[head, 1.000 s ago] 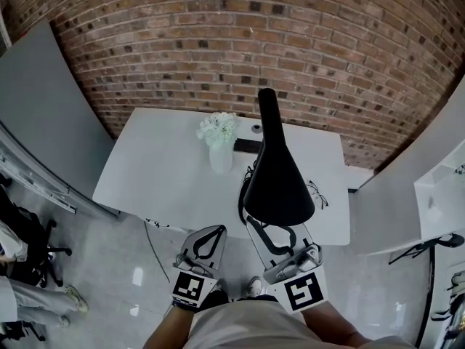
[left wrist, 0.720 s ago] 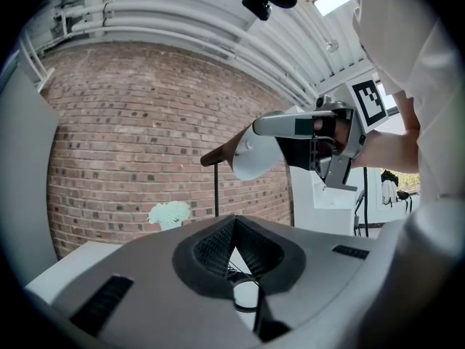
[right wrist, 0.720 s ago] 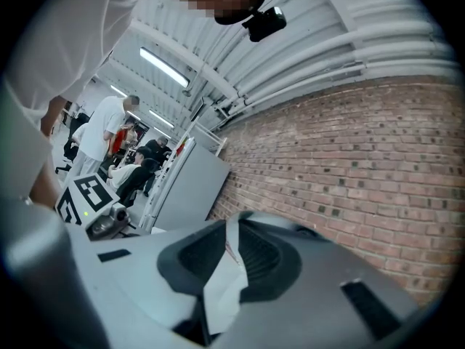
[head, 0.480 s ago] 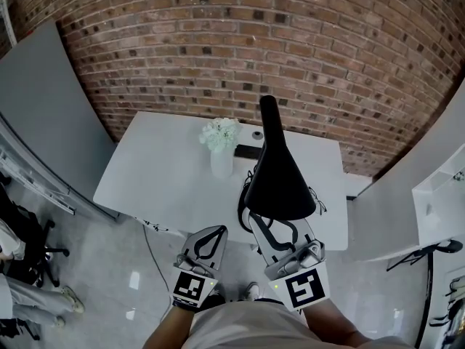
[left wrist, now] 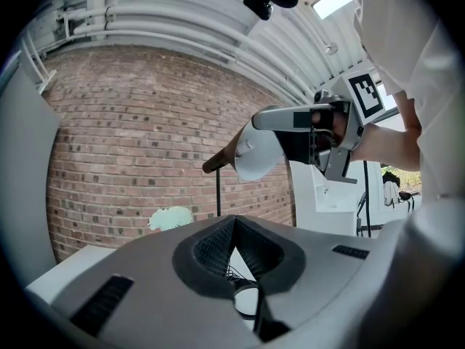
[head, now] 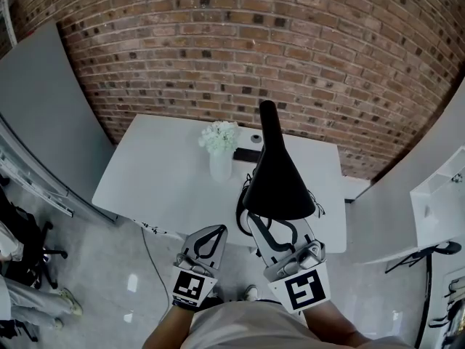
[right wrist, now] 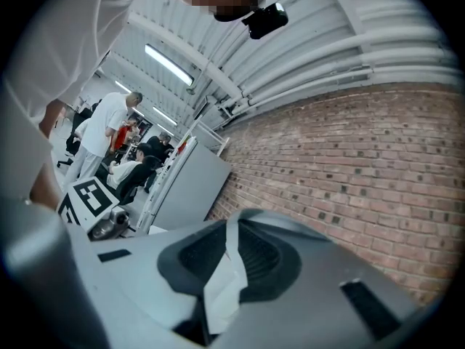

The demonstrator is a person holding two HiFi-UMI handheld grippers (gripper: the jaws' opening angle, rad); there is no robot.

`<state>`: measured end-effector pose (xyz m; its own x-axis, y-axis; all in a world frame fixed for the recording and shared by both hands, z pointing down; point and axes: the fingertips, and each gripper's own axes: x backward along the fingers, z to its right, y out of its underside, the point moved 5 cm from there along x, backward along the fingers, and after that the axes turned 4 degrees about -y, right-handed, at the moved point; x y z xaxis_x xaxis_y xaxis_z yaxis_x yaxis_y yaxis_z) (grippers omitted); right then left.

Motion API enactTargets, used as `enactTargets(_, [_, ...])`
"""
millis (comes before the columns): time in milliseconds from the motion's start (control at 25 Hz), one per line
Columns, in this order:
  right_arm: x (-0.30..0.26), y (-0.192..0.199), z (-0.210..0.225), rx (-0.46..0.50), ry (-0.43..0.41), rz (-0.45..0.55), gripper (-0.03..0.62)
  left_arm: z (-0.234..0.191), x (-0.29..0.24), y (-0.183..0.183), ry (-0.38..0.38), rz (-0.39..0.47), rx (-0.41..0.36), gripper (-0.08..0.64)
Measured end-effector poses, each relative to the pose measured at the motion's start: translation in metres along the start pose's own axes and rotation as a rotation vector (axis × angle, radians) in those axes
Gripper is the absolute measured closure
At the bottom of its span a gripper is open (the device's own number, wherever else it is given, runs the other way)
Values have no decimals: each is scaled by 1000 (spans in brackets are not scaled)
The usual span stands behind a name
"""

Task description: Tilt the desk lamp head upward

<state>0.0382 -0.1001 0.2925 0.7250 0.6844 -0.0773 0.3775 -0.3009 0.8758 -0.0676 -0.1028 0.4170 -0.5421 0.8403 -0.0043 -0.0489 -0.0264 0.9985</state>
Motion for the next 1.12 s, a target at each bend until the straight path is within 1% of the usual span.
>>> enactTargets(160, [-2,-4,2,-2,-2,-2,534,0,-2,-2,3,7,4,552])
enactTargets(320, [-3,-10,3,18,-14,3,534,-1,-3,-1,9,13,0,552])
enactTargets(480, [-4,-13,6,-9,-31,-5,534,-3,-2,2,6,12,23,552])
enactTargets(560, [-4,-18,8,-2,-34,-14,534,-5,-2,2,5,12,27,552])
enactTargets(680, [-6,-23,11,8,-31,-26,534,-6,-4,0,11,15,20,552])
enactTargets(960, [-7,-31,16,-5,-19,-43,535,-9,-5,1,15,20,19,552])
enactTargets(1120, [-8,-37,18,16,-18,-57,535,-9,-6,-1,21,28,18,552])
